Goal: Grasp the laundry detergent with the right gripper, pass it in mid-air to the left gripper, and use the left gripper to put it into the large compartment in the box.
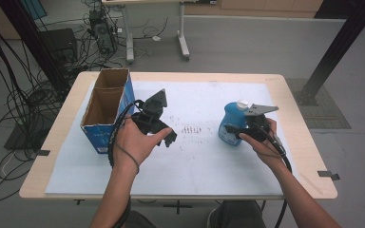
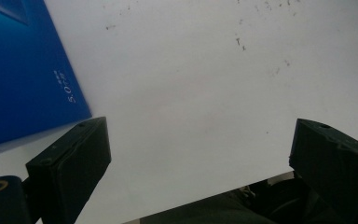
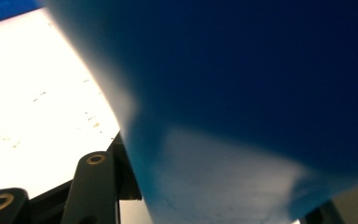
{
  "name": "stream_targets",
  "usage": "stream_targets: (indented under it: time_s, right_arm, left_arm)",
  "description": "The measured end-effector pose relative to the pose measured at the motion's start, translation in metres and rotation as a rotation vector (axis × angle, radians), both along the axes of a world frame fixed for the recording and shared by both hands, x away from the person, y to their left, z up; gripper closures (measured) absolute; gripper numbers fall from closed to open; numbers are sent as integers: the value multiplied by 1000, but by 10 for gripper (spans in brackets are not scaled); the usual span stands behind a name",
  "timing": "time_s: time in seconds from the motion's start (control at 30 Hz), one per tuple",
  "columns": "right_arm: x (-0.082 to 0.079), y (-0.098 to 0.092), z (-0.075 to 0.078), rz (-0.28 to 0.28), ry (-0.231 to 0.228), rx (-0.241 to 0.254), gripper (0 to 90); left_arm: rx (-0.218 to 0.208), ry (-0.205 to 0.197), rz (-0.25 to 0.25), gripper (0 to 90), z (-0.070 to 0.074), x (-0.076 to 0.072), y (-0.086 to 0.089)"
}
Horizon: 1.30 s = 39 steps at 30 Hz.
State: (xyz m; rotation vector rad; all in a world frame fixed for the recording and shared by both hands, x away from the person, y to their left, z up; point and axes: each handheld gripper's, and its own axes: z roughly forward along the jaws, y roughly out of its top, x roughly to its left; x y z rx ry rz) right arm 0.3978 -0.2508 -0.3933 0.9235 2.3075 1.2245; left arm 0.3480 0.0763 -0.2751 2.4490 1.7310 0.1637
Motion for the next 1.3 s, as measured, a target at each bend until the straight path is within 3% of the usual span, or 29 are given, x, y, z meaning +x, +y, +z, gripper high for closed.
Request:
stream_targets:
  time_s: [0.47,0.6,0.7,0.97,1.1,1.3]
  right_arm:
    - [1,0,1,0,10,1,441]
    - [5,2,5,5,38,-11,442]
    - [9,3,10,30,93,6,443]
    - [11,14,36,74,98,3,443]
    - [13,22,56,110,104,-4,442]
    - [12,47,82,194,99,-17,441]
  left_arm:
    - [-26,1,-18,58,4,1,3]
    - [-26,6,-39,58,8,2,5]
    - [-21,9,-62,57,15,5,6]
    - [-25,2,-186,57,43,15,5]
    - [-41,-24,-267,54,61,18,5]
    - [-7,-55,-381,53,92,23,4]
